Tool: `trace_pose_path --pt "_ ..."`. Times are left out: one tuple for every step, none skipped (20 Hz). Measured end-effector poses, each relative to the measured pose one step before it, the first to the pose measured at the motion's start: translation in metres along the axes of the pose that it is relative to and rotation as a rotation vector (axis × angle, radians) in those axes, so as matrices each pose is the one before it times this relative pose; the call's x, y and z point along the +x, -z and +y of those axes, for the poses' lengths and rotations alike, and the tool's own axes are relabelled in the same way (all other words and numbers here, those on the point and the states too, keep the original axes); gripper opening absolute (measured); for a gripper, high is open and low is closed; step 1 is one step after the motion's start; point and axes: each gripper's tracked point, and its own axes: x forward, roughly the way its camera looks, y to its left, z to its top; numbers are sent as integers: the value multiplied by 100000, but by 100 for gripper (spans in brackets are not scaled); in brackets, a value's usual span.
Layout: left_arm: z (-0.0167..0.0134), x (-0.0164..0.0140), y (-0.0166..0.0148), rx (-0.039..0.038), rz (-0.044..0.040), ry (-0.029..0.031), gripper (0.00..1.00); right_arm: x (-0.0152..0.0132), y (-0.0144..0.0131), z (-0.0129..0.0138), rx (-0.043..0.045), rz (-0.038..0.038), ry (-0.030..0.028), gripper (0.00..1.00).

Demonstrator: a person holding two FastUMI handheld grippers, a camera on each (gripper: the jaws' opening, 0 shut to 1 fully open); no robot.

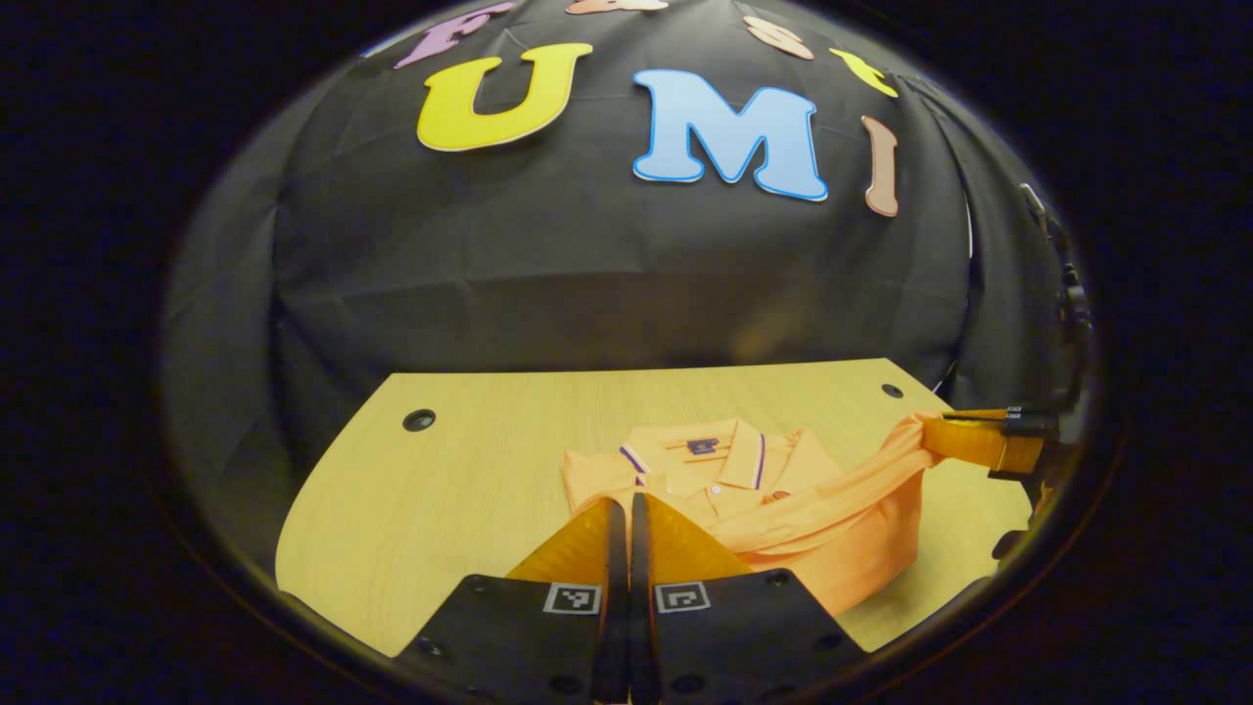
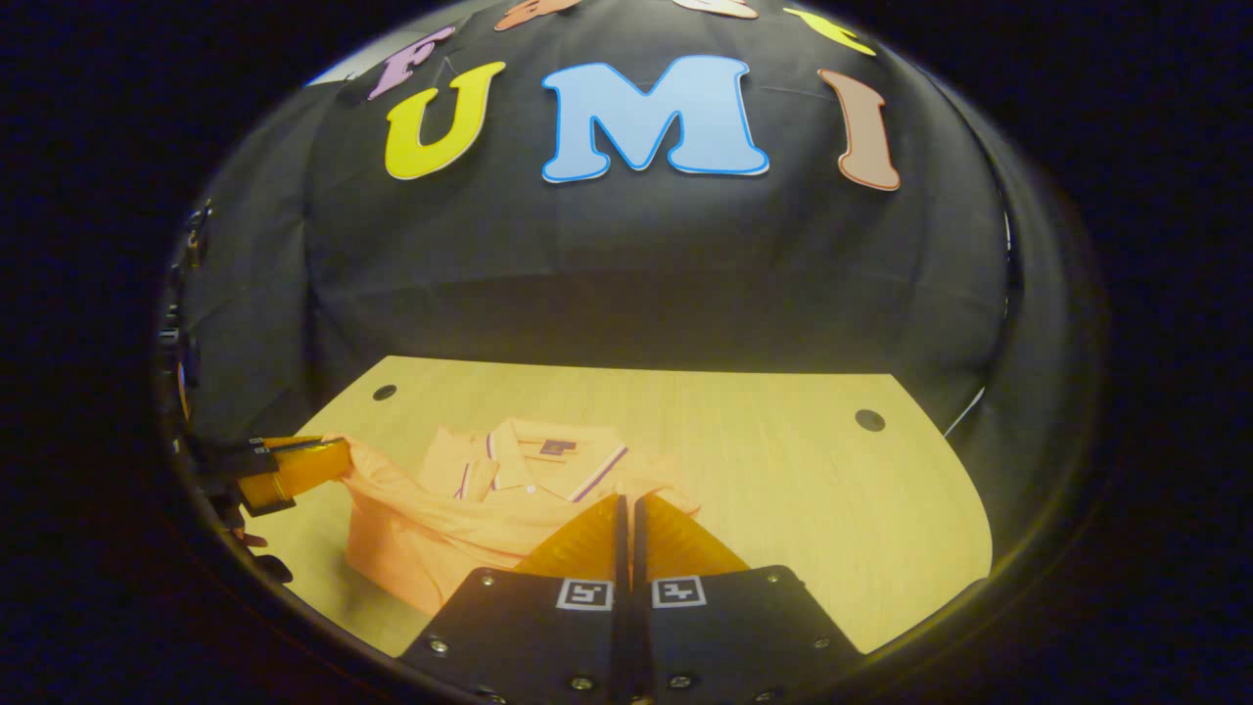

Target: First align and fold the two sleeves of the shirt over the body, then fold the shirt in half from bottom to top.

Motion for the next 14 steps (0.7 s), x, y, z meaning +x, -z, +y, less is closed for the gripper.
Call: trace_pose_path --pt "96 894 -359 311 -621 162 6 667 -226 -165 -275 80 368 0" --pt "111 733 -289 447 -244 -66 6 633 -127 -140 -89 235 241 0" --pt "-22 793 -130 460 -144 171 6 570 -218 -92 180 110 240 0" --pt "78 626 -245 326 -370 -20 6 571 -248 -98 147 -57 111 0" --pt "64 744 -198 246 -370 122 6 529 -233 -222 -112 31 413 0" --pt "61 592 -166 112 -197 -33 6 604 -188 -258 -109 80 308 0" --pt "-194 1087 230 -16 -483 -172 6 487 -127 -174 106 113 411 0" --pt "106 551 -167 -10 -414 -2 6 523 -96 -153 442 119 134 0" --pt "84 685 -73 142 -442 -71 6 489 -153 -126 752 329 60 0" --pt "86 512 -96 154 -443 -46 6 617 180 -106 869 717 15 0" --pt "58 632 -108 147 -381 -6 6 532 -125 -124 637 373 300 0" --pt "102 574 3 105 25 -93 6 622 -24 -201 -119 313 600 0" --pt "33 647 -44 -34 -418 -277 7 478 14 -219 -708 -39 816 0" --pt "108 615 -110 129 -675 -145 7 685 111 -123 -951 2 838 0"
